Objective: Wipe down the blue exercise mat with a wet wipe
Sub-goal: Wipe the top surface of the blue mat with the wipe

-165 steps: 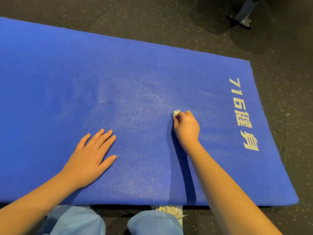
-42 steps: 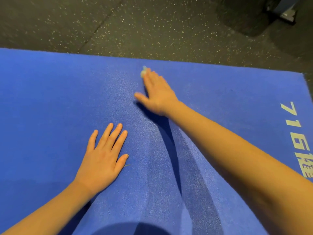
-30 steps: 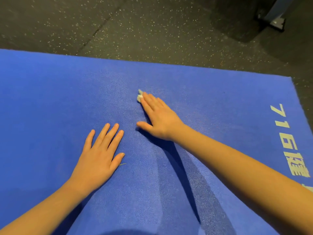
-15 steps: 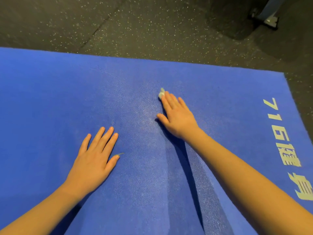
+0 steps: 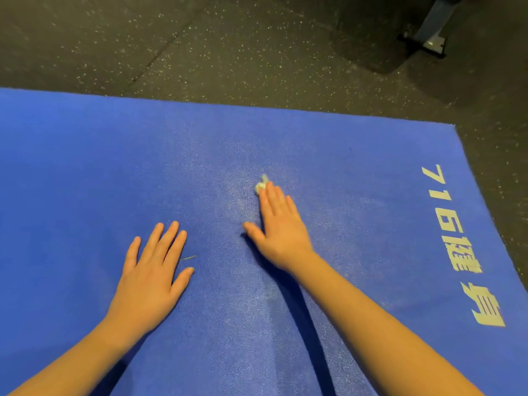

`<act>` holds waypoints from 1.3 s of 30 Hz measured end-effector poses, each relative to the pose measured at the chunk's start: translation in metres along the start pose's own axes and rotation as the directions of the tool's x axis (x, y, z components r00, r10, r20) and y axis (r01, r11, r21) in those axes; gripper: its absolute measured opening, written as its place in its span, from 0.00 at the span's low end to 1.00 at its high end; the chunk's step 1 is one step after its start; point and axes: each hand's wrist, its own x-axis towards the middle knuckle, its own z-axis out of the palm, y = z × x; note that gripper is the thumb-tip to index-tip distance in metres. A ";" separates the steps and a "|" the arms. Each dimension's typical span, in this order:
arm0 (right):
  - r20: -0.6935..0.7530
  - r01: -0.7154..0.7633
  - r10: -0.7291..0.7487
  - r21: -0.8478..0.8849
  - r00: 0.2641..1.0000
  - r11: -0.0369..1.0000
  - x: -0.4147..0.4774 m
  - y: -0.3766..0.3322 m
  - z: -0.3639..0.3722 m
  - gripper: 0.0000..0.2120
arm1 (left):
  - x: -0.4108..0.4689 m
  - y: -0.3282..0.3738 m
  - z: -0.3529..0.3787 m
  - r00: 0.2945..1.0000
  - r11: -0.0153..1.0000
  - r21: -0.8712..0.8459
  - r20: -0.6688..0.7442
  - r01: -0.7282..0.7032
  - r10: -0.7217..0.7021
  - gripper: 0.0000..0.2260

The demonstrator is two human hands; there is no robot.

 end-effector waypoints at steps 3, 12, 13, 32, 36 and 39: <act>0.092 0.244 -0.237 -0.067 0.967 0.968 -0.024 0.008 0.002 0.39 | 0.000 0.000 0.000 1.000 1.000 0.003 -0.003 -0.002 0.002 0.32; 0.039 0.073 -0.074 0.034 0.997 0.997 -0.036 -0.002 0.009 0.40 | -0.008 0.009 -0.001 0.999 0.998 -0.034 -0.004 0.049 -0.049 0.34; 0.073 0.174 -0.175 0.020 0.982 0.985 -0.047 -0.002 0.012 0.39 | -0.013 0.011 -0.001 0.999 0.998 -0.048 0.004 0.047 -0.047 0.33; -0.006 -0.057 0.058 0.015 0.998 0.998 -0.061 0.015 0.004 0.37 | -0.043 0.021 -0.001 0.995 1.000 -0.010 0.099 -0.001 0.002 0.33; 0.149 0.231 -0.246 0.113 0.958 0.966 -0.101 -0.021 0.018 0.41 | -0.045 0.020 -0.001 0.992 0.998 -0.052 0.124 0.024 -0.018 0.36; 0.215 0.394 -0.385 0.002 0.897 0.919 -0.113 -0.001 0.013 0.38 | -0.054 0.023 -0.005 0.992 0.995 -0.092 0.127 0.039 -0.027 0.38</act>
